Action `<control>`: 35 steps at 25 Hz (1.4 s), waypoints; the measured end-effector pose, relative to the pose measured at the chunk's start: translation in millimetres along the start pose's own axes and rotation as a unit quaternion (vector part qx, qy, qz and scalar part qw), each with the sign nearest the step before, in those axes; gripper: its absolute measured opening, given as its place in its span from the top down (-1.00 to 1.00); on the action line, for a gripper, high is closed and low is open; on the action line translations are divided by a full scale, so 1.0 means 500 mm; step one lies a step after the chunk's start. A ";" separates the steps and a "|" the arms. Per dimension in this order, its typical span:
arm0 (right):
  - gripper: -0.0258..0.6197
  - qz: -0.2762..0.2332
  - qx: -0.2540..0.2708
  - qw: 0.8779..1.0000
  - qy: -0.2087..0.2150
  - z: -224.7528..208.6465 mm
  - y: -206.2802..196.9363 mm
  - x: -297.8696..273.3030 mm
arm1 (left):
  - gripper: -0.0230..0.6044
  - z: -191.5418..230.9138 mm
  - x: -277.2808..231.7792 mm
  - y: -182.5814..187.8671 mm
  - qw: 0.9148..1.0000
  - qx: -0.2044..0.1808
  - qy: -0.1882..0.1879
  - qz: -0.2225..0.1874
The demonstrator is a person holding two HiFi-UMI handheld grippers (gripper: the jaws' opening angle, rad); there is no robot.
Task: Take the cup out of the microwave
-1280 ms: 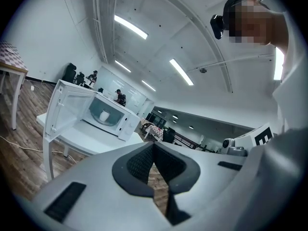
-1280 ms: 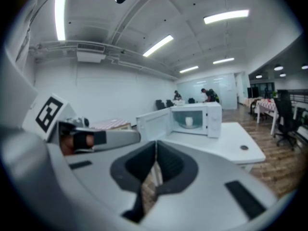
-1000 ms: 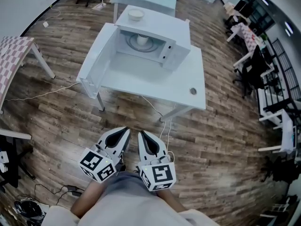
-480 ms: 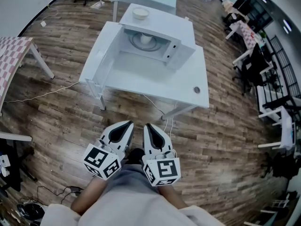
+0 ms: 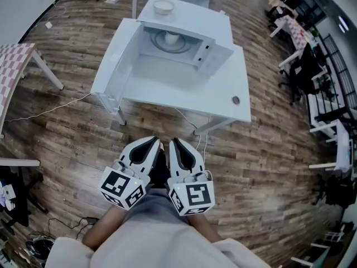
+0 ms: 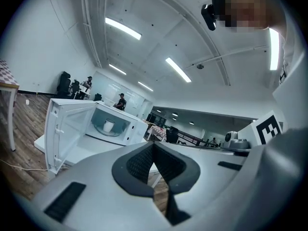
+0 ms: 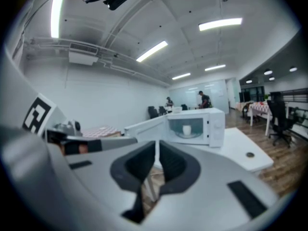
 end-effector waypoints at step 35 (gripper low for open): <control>0.85 0.015 -0.007 0.998 0.055 -0.329 0.107 -0.339 | 0.90 0.129 -0.410 0.097 0.999 0.000 0.039 0.000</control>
Point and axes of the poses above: the fingertips, and each gripper's own axes: x backward along the fingers, z to its left, y out of its top, the point moved 8 cm from there along x, backward along the fingers, and after that the axes turned 5 degrees about y, right-handed, at the moved point
